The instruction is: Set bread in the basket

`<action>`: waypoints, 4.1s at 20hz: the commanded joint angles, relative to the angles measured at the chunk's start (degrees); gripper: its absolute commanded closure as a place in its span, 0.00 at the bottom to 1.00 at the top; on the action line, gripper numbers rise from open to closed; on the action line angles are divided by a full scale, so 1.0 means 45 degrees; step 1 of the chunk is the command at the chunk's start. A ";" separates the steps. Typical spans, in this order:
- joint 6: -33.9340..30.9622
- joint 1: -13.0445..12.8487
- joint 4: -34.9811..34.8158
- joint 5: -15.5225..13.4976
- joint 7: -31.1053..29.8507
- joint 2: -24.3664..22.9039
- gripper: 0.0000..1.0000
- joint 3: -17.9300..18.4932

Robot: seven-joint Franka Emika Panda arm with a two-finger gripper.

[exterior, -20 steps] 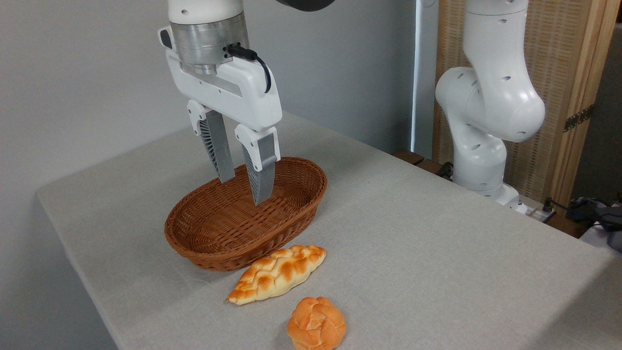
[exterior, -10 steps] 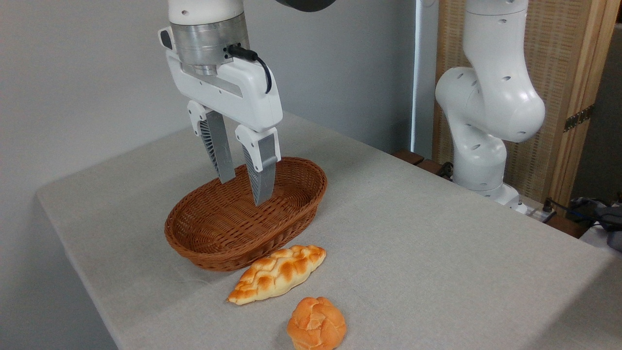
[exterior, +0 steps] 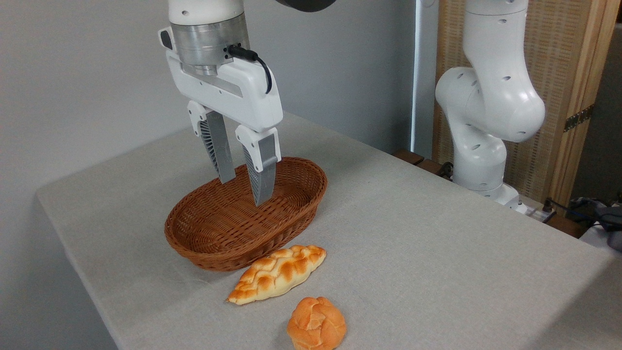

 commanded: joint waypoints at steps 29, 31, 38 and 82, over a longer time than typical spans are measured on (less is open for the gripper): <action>0.0824 0.0046 -0.0243 0.0670 0.0911 0.0478 0.00 0.1753; 0.1137 0.0046 -0.0322 0.0670 0.1008 0.0478 0.00 0.1871; 0.2758 0.0046 -0.1764 0.0689 0.2178 0.0478 0.00 0.2223; 0.4752 0.0046 -0.3642 0.1470 0.3196 0.1630 0.00 0.2672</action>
